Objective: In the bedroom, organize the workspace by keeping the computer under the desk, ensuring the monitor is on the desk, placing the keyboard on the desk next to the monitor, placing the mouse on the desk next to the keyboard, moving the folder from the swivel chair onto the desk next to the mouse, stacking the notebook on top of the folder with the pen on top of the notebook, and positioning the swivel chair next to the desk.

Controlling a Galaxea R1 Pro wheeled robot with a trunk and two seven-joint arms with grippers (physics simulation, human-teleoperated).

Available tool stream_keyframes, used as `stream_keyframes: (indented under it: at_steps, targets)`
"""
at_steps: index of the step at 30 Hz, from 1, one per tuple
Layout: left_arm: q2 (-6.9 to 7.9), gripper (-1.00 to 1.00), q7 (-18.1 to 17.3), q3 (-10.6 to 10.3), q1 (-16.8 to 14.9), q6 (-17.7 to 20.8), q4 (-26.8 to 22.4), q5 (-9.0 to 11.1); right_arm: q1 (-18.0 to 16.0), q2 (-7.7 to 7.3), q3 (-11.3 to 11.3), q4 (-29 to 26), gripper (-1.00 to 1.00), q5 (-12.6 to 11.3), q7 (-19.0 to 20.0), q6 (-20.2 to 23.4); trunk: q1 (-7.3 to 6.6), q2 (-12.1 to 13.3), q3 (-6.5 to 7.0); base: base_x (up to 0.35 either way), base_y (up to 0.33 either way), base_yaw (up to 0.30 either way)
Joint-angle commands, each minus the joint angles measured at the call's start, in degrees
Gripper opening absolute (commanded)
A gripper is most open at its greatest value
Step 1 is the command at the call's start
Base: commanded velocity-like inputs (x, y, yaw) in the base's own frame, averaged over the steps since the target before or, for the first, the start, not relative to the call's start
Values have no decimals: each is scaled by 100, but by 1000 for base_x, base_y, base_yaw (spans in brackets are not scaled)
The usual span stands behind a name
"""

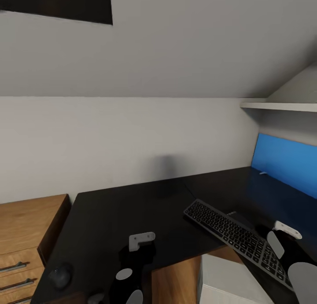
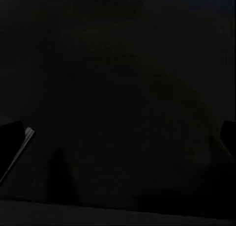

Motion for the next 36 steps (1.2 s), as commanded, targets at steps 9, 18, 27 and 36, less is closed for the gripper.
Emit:
stream_keyframes:
  at_steps: [9, 18, 27, 36]
  targets:
    - [1, 100, 40, -7, -6, 18, -6, 40, -2, 6, 8, -13, 100, -60, -23, 21, -3, -4, -7, -135, 51, 0]
    - [1, 100, 39, -7, -6, 20, -6, 41, -2, 8, 31, -26, 100, -60, -19, 21, -3, -4, -7, -100, 82, 0]
    - [1, 100, 39, -7, -6, 20, -6, 47, -2, 8, 39, -29, 100, -60, -19, 21, -3, -4, -7, -104, 78, 0]
    - [1, 100, 39, -7, -6, 20, -6, 49, -2, 16, 41, -29, 100, -55, -23, 20, -3, -4, -7, -80, 64, 0]
